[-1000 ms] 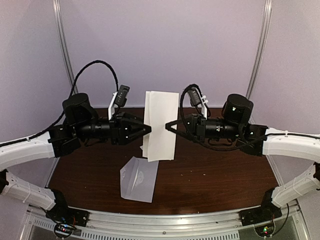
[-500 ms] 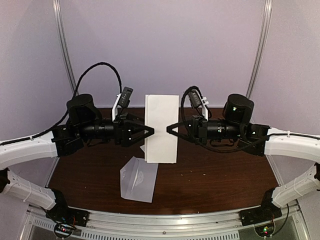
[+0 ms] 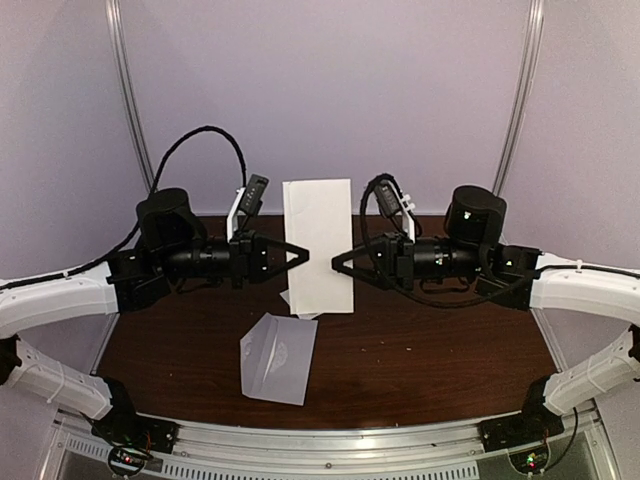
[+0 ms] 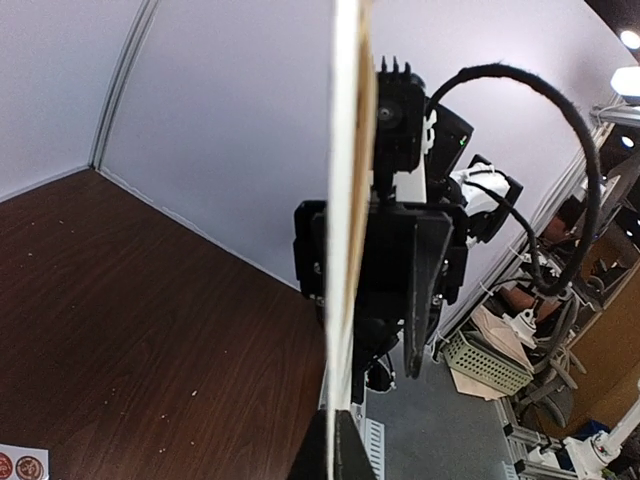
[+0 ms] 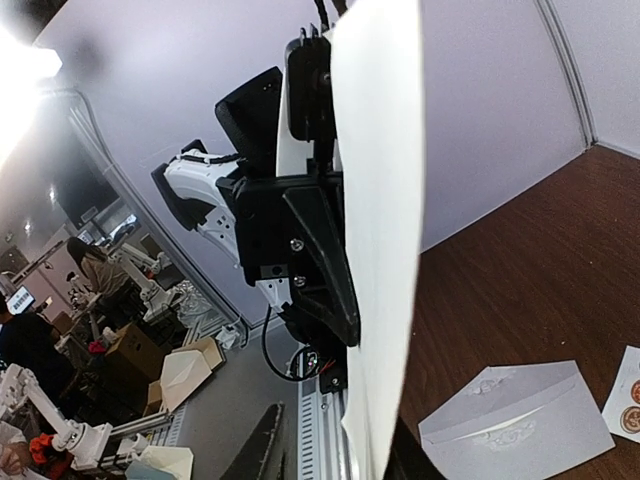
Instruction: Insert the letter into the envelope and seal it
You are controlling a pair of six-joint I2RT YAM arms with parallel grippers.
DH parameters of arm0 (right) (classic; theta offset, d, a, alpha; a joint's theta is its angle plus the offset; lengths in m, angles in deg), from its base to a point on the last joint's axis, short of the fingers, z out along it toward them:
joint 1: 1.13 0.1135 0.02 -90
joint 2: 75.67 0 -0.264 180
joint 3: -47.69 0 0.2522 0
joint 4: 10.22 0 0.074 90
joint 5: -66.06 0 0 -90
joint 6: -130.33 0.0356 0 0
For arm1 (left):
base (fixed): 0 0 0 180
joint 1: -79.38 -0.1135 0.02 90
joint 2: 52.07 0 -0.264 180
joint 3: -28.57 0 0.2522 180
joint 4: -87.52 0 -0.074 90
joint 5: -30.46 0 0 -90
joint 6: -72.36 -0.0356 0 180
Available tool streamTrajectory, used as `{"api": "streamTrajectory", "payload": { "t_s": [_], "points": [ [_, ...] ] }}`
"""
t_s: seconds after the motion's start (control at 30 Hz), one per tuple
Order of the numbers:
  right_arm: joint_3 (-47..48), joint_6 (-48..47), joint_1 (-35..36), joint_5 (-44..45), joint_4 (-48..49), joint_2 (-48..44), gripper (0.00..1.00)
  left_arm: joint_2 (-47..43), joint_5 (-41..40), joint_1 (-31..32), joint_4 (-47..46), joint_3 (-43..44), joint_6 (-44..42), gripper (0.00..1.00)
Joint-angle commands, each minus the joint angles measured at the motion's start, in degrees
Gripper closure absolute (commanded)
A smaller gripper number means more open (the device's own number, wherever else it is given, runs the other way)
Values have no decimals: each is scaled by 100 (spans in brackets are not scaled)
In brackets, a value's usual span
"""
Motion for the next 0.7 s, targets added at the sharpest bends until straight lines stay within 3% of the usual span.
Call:
{"api": "streamTrajectory", "payload": {
  "t_s": [0.0, 0.2, 0.23, 0.33, 0.5, 0.57, 0.67],
  "points": [
    [-155, 31, 40, 44, -70, -114, 67, -294, -399, -83, -695, -158, 292, 100],
    [-558, 342, 57, 36, 245, -196, 72, -349, -428, -124, -1026, -242, 458, 100],
    [-582, 358, 68, 36, 265, -203, 75, -349, -438, -124, -1038, -250, 468, 100],
    [-581, 328, 84, 63, 219, -213, 100, -349, -427, -132, -1063, -271, 480, 100],
    [-544, 260, 102, 155, 132, -258, 100, -357, -388, -141, -1044, -308, 474, 100],
    [-497, 242, 102, 191, 100, -266, 75, -345, -265, -150, -1013, -339, 416, 100],
    [-360, 189, 93, 346, 78, -273, 57, -294, 72, -144, -867, -335, 268, 100]
  ]
}}
